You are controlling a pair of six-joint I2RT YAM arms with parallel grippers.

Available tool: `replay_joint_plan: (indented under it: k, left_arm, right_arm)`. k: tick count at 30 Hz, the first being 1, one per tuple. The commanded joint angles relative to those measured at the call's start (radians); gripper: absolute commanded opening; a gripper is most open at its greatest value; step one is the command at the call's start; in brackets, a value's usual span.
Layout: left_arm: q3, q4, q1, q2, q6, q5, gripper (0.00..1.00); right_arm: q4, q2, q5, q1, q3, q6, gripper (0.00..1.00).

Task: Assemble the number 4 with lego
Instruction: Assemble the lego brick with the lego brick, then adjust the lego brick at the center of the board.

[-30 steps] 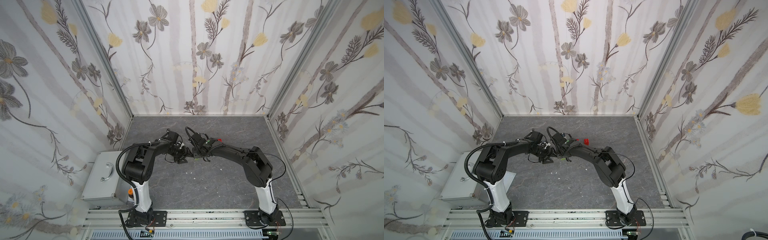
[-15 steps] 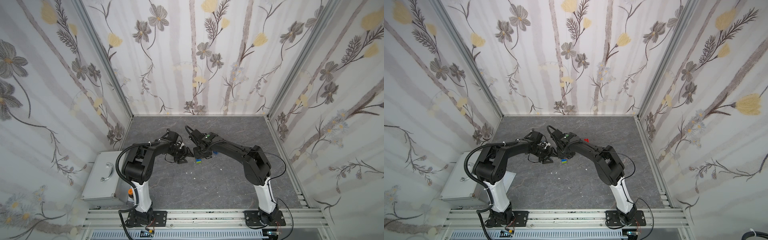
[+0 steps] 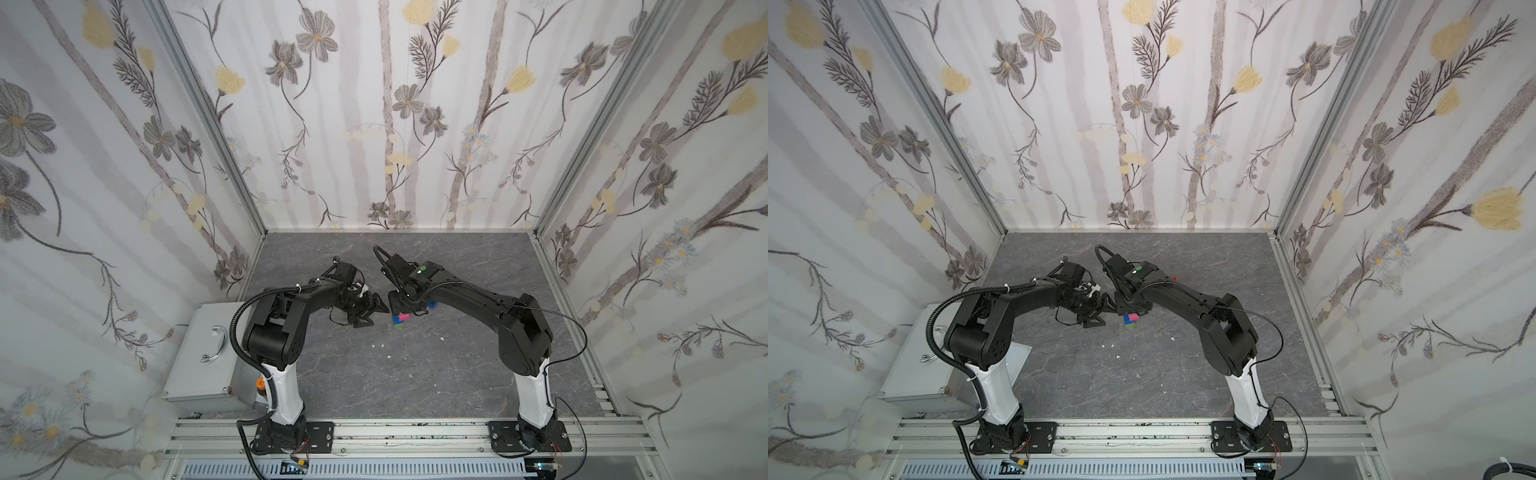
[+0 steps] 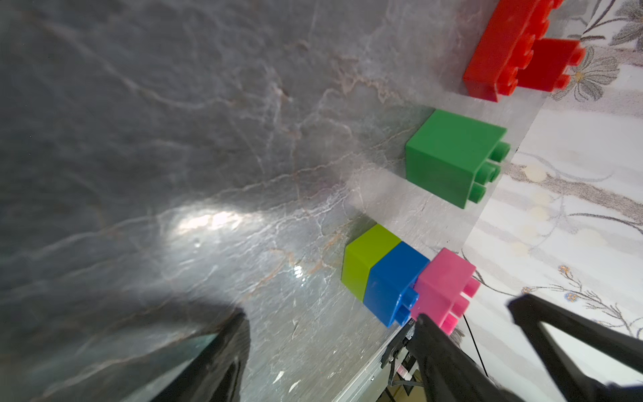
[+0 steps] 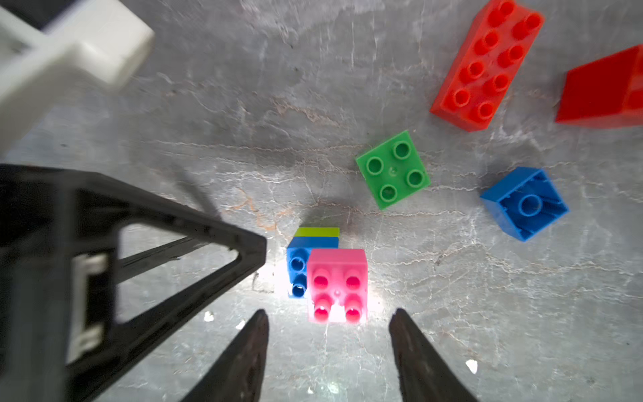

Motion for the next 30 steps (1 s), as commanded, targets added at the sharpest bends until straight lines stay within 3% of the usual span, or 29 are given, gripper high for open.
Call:
replay_joint_plan:
  k: [1, 4, 6, 8, 12, 15, 17, 20, 24, 30]
  left_arm:
    - [-0.008, -0.058, 0.002, -0.029, 0.007, -0.142, 0.83]
    - [-0.011, -0.054, 0.000, -0.083, 0.011, -0.197, 0.89]
    - [0.006, -0.070, -0.017, -0.117, 0.032, -0.249, 0.98]
    - [0.045, -0.103, -0.050, -0.131, 0.061, -0.332, 1.00]
    - [0.190, -0.167, -0.132, -0.084, 0.095, -0.483, 1.00]
    - [0.373, -0.262, -0.211, 0.015, 0.131, -0.611, 1.00]
    - [0.457, -0.261, -0.241, 0.074, 0.134, -0.626, 1.00]
    - [0.531, -0.244, -0.248, 0.137, 0.108, -0.610, 1.00]
    - [0.547, -0.224, -0.238, 0.120, 0.090, -0.681, 1.00]
    - [0.549, -0.243, -0.191, 0.140, 0.108, -0.610, 1.00]
  right_arm:
    - [0.055, -0.078, 0.041, -0.026, 0.000, -0.009, 0.68]
    - [0.114, -0.153, 0.040, -0.123, -0.100, -0.024, 0.77]
    - [0.154, -0.159, 0.022, -0.204, -0.162, -0.078, 0.78]
    - [0.190, -0.137, -0.006, -0.271, -0.178, -0.143, 0.78]
    - [0.262, -0.063, -0.127, -0.389, -0.119, -0.201, 0.78]
    - [0.314, -0.030, -0.210, -0.429, -0.061, -0.219, 0.79]
    - [0.309, 0.016, -0.247, -0.432, 0.009, -0.252, 0.77]
    - [0.287, 0.103, -0.316, -0.430, 0.113, -0.260, 0.51]
    - [0.307, 0.181, -0.325, -0.417, 0.164, -0.233, 0.19]
    - [0.297, 0.257, -0.220, -0.400, 0.182, -0.169, 0.00]
